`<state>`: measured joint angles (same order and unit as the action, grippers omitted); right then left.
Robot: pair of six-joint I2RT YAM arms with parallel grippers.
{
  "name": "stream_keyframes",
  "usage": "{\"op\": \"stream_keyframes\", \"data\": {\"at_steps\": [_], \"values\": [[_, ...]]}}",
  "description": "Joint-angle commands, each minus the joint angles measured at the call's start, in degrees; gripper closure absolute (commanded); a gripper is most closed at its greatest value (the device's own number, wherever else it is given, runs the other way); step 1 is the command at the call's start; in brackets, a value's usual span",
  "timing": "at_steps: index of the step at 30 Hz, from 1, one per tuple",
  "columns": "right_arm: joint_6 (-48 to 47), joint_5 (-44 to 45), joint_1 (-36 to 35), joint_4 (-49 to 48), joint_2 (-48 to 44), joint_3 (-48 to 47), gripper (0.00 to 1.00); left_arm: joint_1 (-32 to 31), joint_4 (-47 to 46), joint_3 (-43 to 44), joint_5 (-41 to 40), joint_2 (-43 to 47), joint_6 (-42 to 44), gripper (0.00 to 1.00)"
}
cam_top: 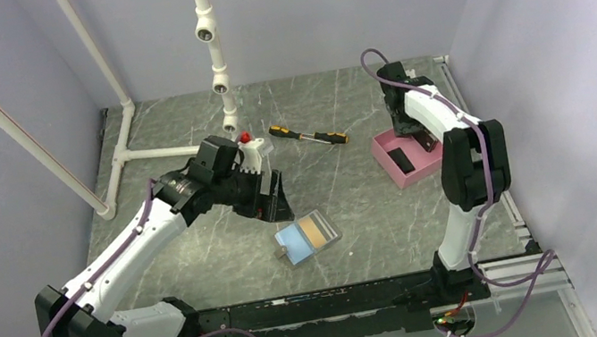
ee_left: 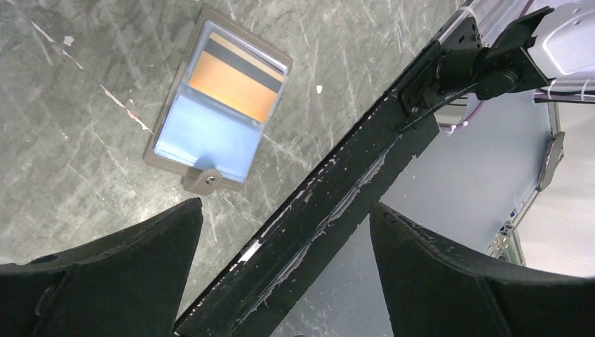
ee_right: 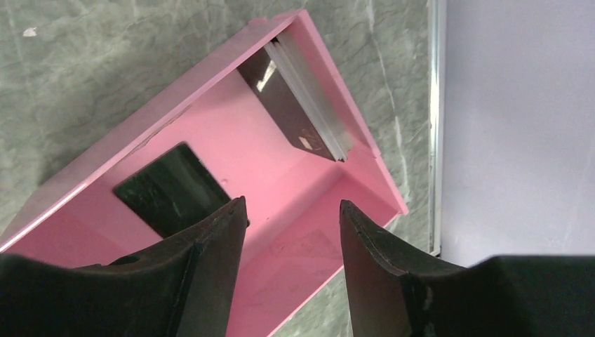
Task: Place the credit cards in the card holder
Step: Pick up the credit card from the storage box.
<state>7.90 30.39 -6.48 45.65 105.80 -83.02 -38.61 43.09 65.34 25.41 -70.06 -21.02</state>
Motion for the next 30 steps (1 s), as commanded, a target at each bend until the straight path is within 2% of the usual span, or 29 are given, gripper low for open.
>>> {"op": "stream_keyframes", "data": {"at_steps": [1,21,30], "values": [[-2.1,5.0,0.3,0.7,1.0,-2.8,0.46,1.8,-1.5,-0.6,3.4,-0.5,3.7,0.05],[-5.0,3.3,2.4,-3.3,7.3,-3.2,0.43,3.1,-1.4,0.0,3.8,-1.9,3.3,0.03],[-5.0,2.7,2.5,-3.4,9.0,-3.5,0.46,3.8,-1.6,0.0,4.7,-2.4,3.2,0.03]]}}
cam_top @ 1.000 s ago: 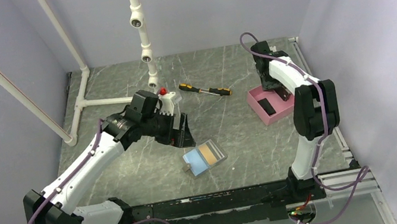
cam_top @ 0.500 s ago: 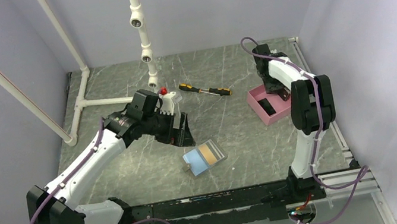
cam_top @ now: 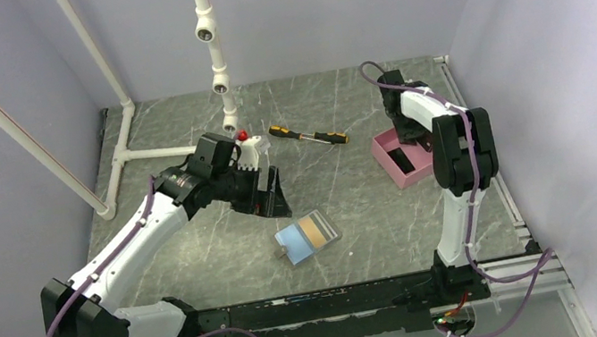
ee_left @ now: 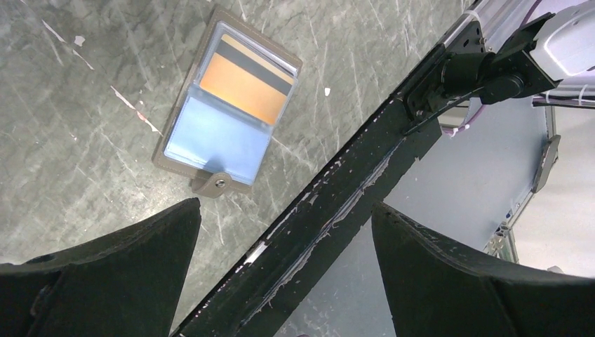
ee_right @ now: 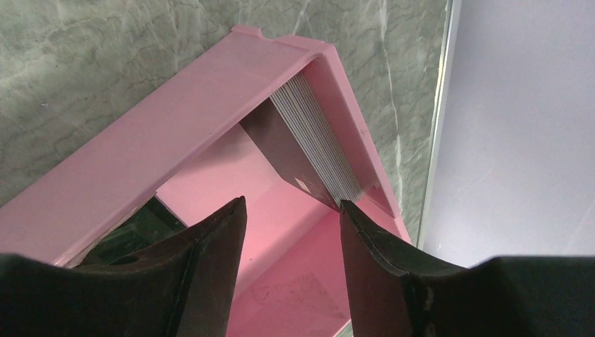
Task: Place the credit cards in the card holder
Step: Pick up the credit card from the storage box.
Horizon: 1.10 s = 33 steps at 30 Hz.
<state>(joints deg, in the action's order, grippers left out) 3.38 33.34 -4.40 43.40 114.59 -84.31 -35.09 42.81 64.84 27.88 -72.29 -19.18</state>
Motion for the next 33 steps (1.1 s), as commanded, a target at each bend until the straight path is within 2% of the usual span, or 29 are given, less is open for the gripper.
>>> {"op": "stream_keyframes", "data": {"at_steps": [1,25,33], "values": [[-0.6,-0.1,0.4,-1.2,0.3,-2.1,0.47,0.3,-1.4,0.4,2.3,-0.2,1.3,0.03],[1.2,-5.8,-0.4,-0.5,-2.7,0.0,0.63,0.6,-2.1,0.0,4.5,-0.2,0.5,0.02],[1.7,-1.6,-0.5,-0.4,-1.7,-0.9,0.79,0.8,-2.4,0.0,5.4,-0.5,0.3,0.02]]}}
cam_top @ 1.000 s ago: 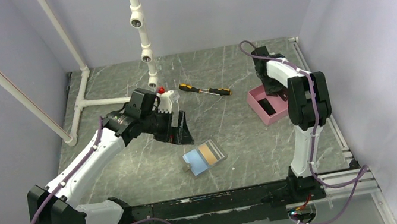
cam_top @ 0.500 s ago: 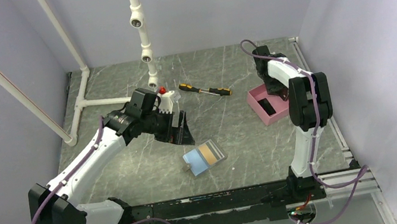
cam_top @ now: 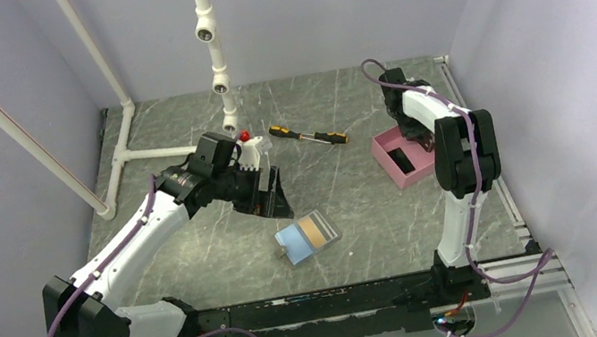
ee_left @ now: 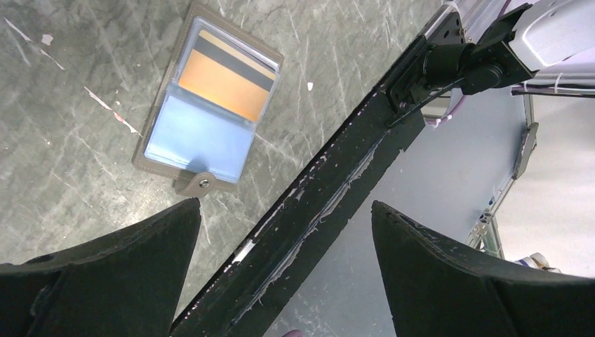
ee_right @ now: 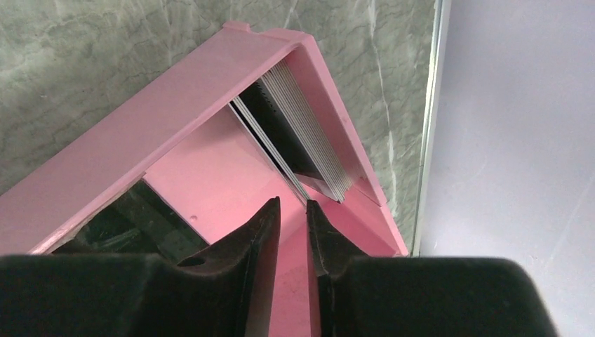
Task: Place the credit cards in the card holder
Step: Pick up the credit card from the storage box.
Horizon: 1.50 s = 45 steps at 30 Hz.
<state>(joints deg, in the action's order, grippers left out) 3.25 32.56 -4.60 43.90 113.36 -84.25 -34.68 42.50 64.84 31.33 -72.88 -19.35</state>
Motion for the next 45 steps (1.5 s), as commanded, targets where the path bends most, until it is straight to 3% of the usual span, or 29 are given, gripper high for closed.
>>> {"op": "stream_keyframes", "data": {"at_steps": [1,9,13,15,17,23,34,45], "values": [[1.7,0.1,-0.3,-1.0,-0.5,-1.0,0.79,0.4,-2.1,0.0,2.0,0.0,0.5,0.02],[0.7,3.7,-0.2,-1.2,2.0,-2.3,0.92,0.5,-2.1,-0.1,2.6,-0.2,0.3,0.02],[0.9,3.1,-0.2,-1.2,0.5,-1.5,0.94,0.6,-2.1,-0.2,2.6,0.0,0.2,0.02],[1.0,3.1,-0.2,-1.4,-0.3,-0.8,0.88,0.6,-2.4,-0.5,3.0,-0.1,0.0,0.02],[0.8,3.7,-0.2,-1.7,-0.6,-0.3,0.75,0.6,-2.9,-0.7,3.7,-0.3,-0.2,0.02],[-2.1,6.0,-0.5,-4.1,-0.2,0.2,0.65,0.7,-3.0,-0.6,3.9,-0.3,-0.2,0.02],[-8.2,11.5,-1.7,-11.1,1.5,2.8,0.60,0.8,-3.3,-1.1,4.4,-0.1,-0.3,0.02],[-10.7,15.7,-3.2,-15.0,4.4,5.6,0.63,1.1,-3.0,-1.5,4.2,0.7,-0.5,0.02]]}}
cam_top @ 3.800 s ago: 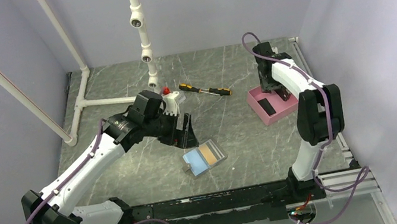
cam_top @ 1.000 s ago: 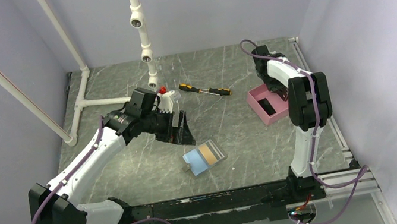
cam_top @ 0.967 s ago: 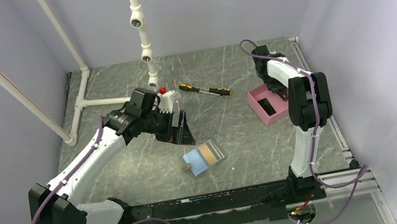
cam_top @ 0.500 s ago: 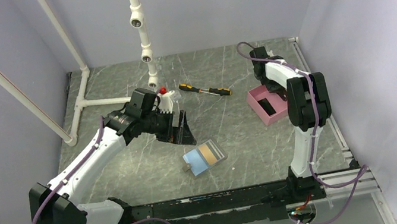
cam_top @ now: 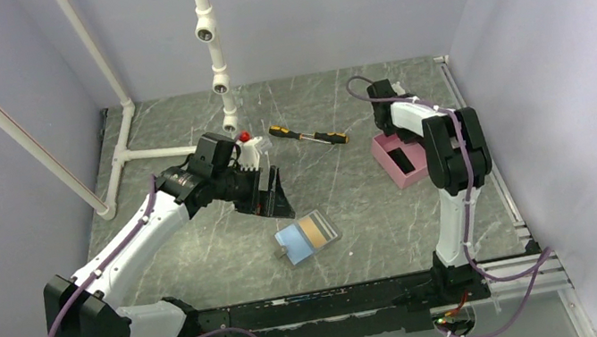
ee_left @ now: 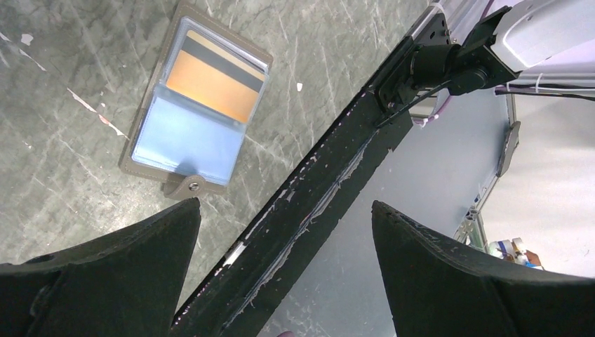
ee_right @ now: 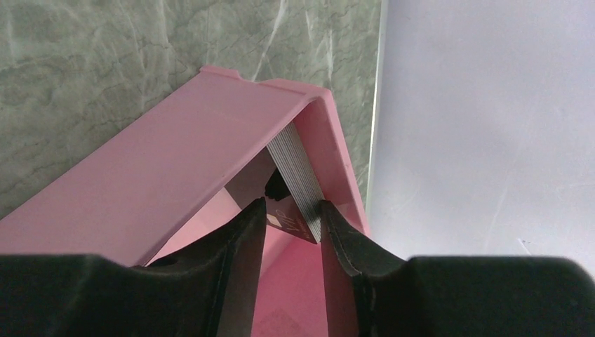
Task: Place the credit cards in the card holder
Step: Pick up the credit card from the storage box.
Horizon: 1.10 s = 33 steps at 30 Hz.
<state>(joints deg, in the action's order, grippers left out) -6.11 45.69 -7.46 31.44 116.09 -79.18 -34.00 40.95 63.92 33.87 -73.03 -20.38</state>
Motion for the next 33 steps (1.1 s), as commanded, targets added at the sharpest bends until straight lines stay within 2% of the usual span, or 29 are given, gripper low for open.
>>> {"op": "stream_keyframes", "data": {"at_steps": [1,4,10,18,25,29,31,33], "values": [[-1.6,3.7,-0.4,-2.8,2.0,0.4,0.64,0.4,-1.5,-0.7,1.6,0.9,0.5,0.02],[-2.4,5.5,-0.4,-3.7,2.4,0.6,0.68,0.6,-1.7,-1.1,1.8,1.1,0.3,0.02],[-3.4,7.8,-0.4,-4.8,1.0,0.7,0.86,0.8,-1.9,-1.1,2.0,1.2,0.3,0.02],[-2.8,6.3,-0.5,-3.6,-2.1,0.3,0.96,0.8,-2.4,-1.2,2.6,1.1,-0.1,0.02],[-2.4,6.7,-0.4,-2.8,-3.0,0.3,0.95,0.8,-2.4,-1.2,3.1,1.1,-0.3,0.02],[-2.5,7.6,-0.4,-3.1,-3.1,0.3,0.85,0.9,-2.5,-1.3,3.2,1.1,-0.4,0.01],[-2.6,7.6,-0.4,-3.3,-3.1,0.3,0.85,0.9,-2.6,-1.4,3.3,1.1,-0.5,0.01],[-2.5,7.4,-0.3,-3.2,-2.9,0.1,0.91,0.9,-2.6,-1.4,3.3,1.1,-0.5,0.01]]}}
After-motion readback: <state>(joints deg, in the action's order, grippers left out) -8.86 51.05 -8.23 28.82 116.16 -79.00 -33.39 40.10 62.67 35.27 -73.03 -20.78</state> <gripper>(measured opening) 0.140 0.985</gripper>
